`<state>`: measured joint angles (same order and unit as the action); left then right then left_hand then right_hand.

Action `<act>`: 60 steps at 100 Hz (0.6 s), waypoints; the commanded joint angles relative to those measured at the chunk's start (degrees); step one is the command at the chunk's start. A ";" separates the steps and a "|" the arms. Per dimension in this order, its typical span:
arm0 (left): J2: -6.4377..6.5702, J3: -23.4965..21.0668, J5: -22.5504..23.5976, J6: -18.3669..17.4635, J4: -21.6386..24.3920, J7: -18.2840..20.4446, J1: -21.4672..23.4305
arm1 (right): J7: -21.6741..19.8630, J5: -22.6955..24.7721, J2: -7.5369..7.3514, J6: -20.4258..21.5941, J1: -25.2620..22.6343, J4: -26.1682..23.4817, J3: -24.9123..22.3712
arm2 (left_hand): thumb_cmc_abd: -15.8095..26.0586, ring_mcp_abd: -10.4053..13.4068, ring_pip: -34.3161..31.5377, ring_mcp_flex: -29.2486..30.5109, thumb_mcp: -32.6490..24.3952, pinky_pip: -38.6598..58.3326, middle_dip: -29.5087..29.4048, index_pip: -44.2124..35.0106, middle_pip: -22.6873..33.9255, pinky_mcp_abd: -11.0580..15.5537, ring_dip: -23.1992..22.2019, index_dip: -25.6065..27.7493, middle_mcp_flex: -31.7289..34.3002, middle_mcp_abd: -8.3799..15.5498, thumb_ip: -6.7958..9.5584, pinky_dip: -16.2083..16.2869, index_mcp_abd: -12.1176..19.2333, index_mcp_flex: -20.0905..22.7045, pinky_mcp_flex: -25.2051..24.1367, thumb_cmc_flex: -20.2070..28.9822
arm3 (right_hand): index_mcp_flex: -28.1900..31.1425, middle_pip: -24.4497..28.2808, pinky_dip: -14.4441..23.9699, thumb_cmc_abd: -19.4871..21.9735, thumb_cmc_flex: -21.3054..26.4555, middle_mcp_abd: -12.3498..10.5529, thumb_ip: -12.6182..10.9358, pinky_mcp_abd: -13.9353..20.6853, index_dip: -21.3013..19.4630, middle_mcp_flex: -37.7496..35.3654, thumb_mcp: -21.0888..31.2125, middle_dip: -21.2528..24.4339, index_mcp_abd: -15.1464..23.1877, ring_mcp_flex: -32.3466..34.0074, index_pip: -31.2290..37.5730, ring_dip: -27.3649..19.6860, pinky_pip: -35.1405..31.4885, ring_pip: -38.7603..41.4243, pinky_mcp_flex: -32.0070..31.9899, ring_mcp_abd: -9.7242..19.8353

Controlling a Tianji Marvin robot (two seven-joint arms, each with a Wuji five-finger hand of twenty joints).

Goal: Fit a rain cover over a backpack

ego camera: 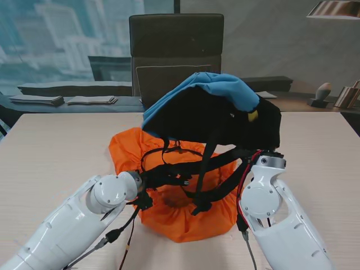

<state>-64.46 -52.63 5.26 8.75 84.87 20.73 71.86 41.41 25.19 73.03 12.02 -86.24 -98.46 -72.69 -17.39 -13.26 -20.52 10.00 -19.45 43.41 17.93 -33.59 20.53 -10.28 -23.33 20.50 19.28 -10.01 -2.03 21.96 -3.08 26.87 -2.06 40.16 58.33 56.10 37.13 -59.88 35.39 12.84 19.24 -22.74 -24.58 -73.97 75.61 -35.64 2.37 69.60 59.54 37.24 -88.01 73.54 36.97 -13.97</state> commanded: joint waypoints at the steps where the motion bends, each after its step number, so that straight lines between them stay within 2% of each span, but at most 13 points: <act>1: 1.75 -1.74 2.33 -0.47 2.97 0.72 1.16 | 0.23 -0.55 0.51 -0.56 -0.10 1.05 0.52 | 0.36 -1.34 -2.78 3.56 -1.18 5.20 0.72 -1.20 1.78 -2.07 -0.65 1.07 3.92 0.93 0.46 2.35 0.91 4.32 1.64 -0.94 | -1.02 2.03 0.52 5.72 3.26 0.96 -1.36 2.29 -1.95 0.29 5.59 0.04 5.07 4.57 3.21 -1.33 0.51 -0.77 -0.91 2.04; 5: 2.36 -3.51 6.43 -1.47 4.39 0.67 2.25 | 0.72 -0.16 0.57 -0.91 0.11 1.96 0.87 | 0.38 -1.66 -5.39 7.40 -2.29 8.67 1.38 -2.80 3.05 -2.76 -1.15 1.93 7.77 1.34 0.50 4.08 1.53 6.80 4.22 -0.68 | -1.03 2.06 0.50 5.76 3.24 0.93 -1.37 2.27 -1.94 0.34 5.58 0.05 5.07 4.52 3.22 -1.33 0.57 -0.78 -0.96 2.00; 9: 2.76 -5.28 10.83 -3.04 5.24 -0.05 3.26 | 1.29 0.21 0.66 -1.25 0.43 2.88 1.28 | -1.39 -1.62 -7.34 10.14 -2.80 11.78 2.08 -4.97 3.85 -2.91 -1.79 2.08 10.47 1.78 -0.80 5.77 3.26 9.00 5.89 1.68 | -1.03 2.09 0.49 5.74 3.25 0.91 -1.37 2.26 -1.93 0.36 5.57 0.07 5.07 4.49 3.23 -1.32 0.61 -0.78 -1.00 1.99; 14: 2.97 -7.31 16.78 -4.50 5.64 -2.21 4.27 | 1.92 0.38 0.82 -1.76 0.91 3.91 1.83 | -2.93 -1.40 -9.98 13.25 -2.78 15.13 3.51 -9.57 5.23 -2.99 -3.17 0.18 13.34 2.70 -1.42 7.74 5.89 9.48 7.89 8.76 | -1.02 2.11 0.46 5.71 3.29 0.92 -1.37 2.27 -1.93 0.42 5.57 0.09 4.99 4.39 3.27 -1.31 0.68 -0.80 -1.11 1.96; 17: 3.05 -8.45 20.28 -5.77 5.19 -3.62 4.53 | 2.28 0.41 0.93 -2.08 1.22 4.50 2.19 | -3.06 -0.81 -11.05 14.72 -3.30 16.35 4.02 -10.83 5.98 -2.72 -3.69 0.06 14.60 3.62 -1.87 8.36 7.04 9.54 8.95 10.89 | -1.03 2.13 0.46 5.72 3.25 0.94 -1.37 2.27 -1.91 0.46 5.56 0.09 4.99 4.33 3.28 -1.30 0.71 -0.79 -1.14 1.95; 26: 2.97 -10.71 25.03 -7.40 2.24 -6.57 4.09 | 3.02 0.55 1.17 -3.01 2.12 6.07 3.33 | -3.68 0.04 -10.15 10.58 -6.35 14.73 4.51 -11.01 5.69 -1.69 -3.67 0.08 10.34 4.38 -3.30 7.86 9.08 5.61 5.81 16.44 | -1.04 2.59 0.48 5.65 3.38 1.17 -1.40 2.25 -1.86 0.60 5.62 -0.07 4.99 4.18 3.33 -1.03 0.77 -0.18 -1.48 2.06; 31: 2.79 -11.16 26.59 -7.67 -0.19 -8.27 3.42 | 3.29 1.01 1.21 -3.34 2.72 7.14 4.06 | -3.52 1.12 -8.10 5.61 -11.21 12.43 3.89 -8.27 4.96 -0.58 -2.52 1.03 5.30 4.46 -4.04 6.50 10.01 2.64 3.02 13.84 | -1.06 2.83 0.52 5.67 3.28 1.26 -1.38 2.28 -1.86 0.62 5.61 -0.15 5.07 4.23 3.38 -0.87 0.74 0.20 -1.52 2.14; 35: 2.58 -11.10 27.82 -7.97 -2.10 -10.10 2.73 | 3.53 1.33 1.27 -3.55 3.23 7.96 4.66 | -3.35 2.31 -5.94 1.50 -16.46 9.92 3.06 -5.30 3.97 0.54 -1.20 1.73 1.00 4.41 -1.84 4.97 10.32 -1.54 0.52 6.59 | -1.06 2.91 0.54 5.65 3.30 1.19 -1.38 2.27 -1.88 0.64 5.65 -0.17 5.07 4.22 3.45 -0.83 0.73 0.29 -1.53 2.20; 37: 2.47 -10.96 28.55 -8.42 -3.11 -11.09 2.31 | 3.64 1.38 1.32 -3.66 3.47 8.34 4.98 | -4.11 3.03 -4.66 -0.51 -16.99 8.57 2.68 -4.17 3.32 1.12 -0.50 1.81 -1.10 4.59 -1.40 4.23 10.62 -4.04 -0.68 3.57 | -1.07 2.94 0.55 5.66 3.29 1.18 -1.38 2.27 -1.88 0.65 5.66 -0.17 5.08 4.21 3.46 -0.82 0.73 0.32 -1.53 2.21; 44: 2.42 -9.95 32.16 -9.88 -5.91 -13.24 0.68 | 4.32 1.58 1.56 -3.75 4.40 9.90 6.15 | -7.62 5.76 2.12 -3.97 -14.96 -0.21 1.22 -1.25 1.20 2.42 3.47 0.94 -6.72 6.06 -1.57 -0.51 10.85 -11.46 -1.45 -3.34 | -1.13 2.95 0.54 5.65 3.32 1.13 -1.38 2.36 -1.84 0.84 5.66 -0.14 5.31 3.93 3.50 -0.82 0.85 0.28 -1.74 2.30; 50: 2.99 -8.43 36.00 -10.01 -7.23 -12.42 -0.86 | 5.16 2.12 1.74 -3.68 5.26 11.38 7.16 | -8.72 7.13 9.58 -5.18 -13.29 -10.48 -2.45 1.17 -5.09 2.89 6.26 -0.78 -7.60 6.48 -1.63 -5.60 9.12 -17.59 -0.92 -5.76 | -1.16 3.00 0.49 5.68 3.27 1.03 -1.37 2.67 -1.81 1.02 5.66 -0.14 5.33 3.67 3.53 -0.82 1.03 0.21 -2.02 2.39; 54: 3.53 -7.23 38.57 -9.72 -7.77 -11.26 -1.79 | 5.58 2.59 1.81 -3.66 5.72 12.28 7.77 | -8.68 8.00 12.92 -6.27 -11.54 -16.40 -3.60 5.85 -8.71 2.98 6.14 -3.62 -8.47 6.93 -1.73 -8.28 7.84 -18.40 -0.83 -6.33 | -1.24 3.08 0.47 5.65 3.29 0.93 -1.37 2.86 -1.85 1.15 5.69 -0.16 5.70 3.57 3.62 -0.81 1.14 0.19 -2.19 2.44; 60: 3.94 -5.35 41.48 -9.25 -9.11 -10.76 -3.14 | 6.02 3.34 1.83 -3.53 6.27 13.48 8.55 | -8.76 8.49 14.12 -6.83 -10.34 -21.30 -1.16 12.59 -8.43 2.38 4.06 -7.22 -8.65 7.37 -1.61 -9.30 7.41 -18.06 -0.95 -6.45 | -1.42 3.17 0.46 5.67 3.22 0.86 -1.35 3.08 -1.86 1.36 5.71 -0.13 5.90 3.30 3.75 -0.78 1.25 0.14 -2.41 2.59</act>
<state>-60.90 -58.93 48.37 -1.17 75.74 7.85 69.82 47.98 27.60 74.05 8.05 -80.60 -85.10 -64.71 -24.60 -6.50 -9.27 5.29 -31.81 28.42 16.08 -26.17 13.58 -8.55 -18.23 16.69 12.93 -4.14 -3.79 14.95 4.97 10.96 -2.37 35.80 58.33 56.80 37.13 -59.82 35.39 12.84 19.24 -22.20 -24.58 -73.31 75.61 -35.63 2.37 69.61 59.54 36.96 -87.31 73.21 35.57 -13.98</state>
